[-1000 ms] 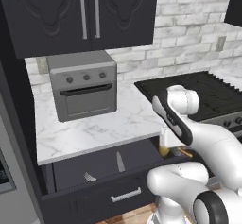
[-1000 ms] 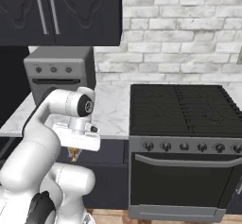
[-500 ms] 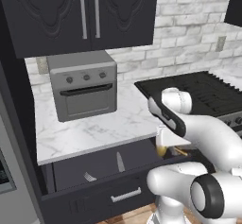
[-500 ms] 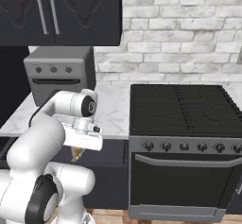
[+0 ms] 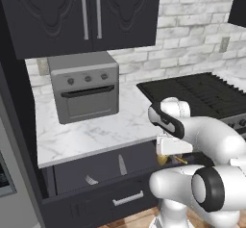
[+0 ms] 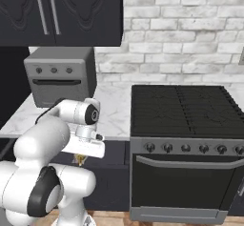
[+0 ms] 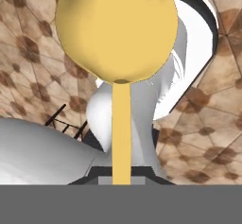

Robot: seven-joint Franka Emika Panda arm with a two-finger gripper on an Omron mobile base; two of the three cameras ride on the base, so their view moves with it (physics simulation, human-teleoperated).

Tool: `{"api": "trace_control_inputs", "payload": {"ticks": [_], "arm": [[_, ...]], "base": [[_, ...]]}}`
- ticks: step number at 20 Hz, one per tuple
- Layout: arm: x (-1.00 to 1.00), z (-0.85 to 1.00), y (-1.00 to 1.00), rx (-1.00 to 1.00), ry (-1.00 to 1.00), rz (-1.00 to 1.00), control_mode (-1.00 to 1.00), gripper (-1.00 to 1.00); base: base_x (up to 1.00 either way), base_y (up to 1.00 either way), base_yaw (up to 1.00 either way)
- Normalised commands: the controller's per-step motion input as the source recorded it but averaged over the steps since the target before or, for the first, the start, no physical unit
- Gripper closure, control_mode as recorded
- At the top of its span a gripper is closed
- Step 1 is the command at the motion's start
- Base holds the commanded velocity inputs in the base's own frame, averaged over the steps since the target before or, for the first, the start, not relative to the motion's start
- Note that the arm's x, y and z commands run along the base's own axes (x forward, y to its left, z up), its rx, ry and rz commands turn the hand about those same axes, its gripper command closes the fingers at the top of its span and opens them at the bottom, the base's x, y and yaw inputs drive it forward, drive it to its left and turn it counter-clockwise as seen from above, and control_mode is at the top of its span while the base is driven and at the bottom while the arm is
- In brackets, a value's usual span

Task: Pick up the metallic utensils from the counter and place them in the open drawer. Make sure not to pick up any wooden utensils.

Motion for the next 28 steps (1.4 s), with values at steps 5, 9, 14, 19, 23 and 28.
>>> {"api": "trace_control_inputs", "payload": {"ticks": [5,9,14,19,23,28], "arm": [[0.19,-0.07,0.02,-0.02,-0.13,0.0,-1.0,1.0],[0.25,-0.12,0.01,-0.03,-0.02,0.0,-1.0,1.0],[0.29,-0.13,0.0,-0.02,0.0,0.0,-1.0,1.0],[0.26,-0.1,0.0,-0.02,0.0,0.0,-1.0,1.0],[0.24,-0.21,0.0,-0.02,0.0,0.0,-1.0,1.0],[0.08,-0.31,0.0,-0.02,0.02,0.0,-1.0,1.0]], "base": [[0.0,0.0,0.0],[0.0,0.0,0.0],[0.0,0.0,0.0],[0.0,0.0,0.0],[0.0,0.0,0.0],[0.0,0.0,0.0]]}}
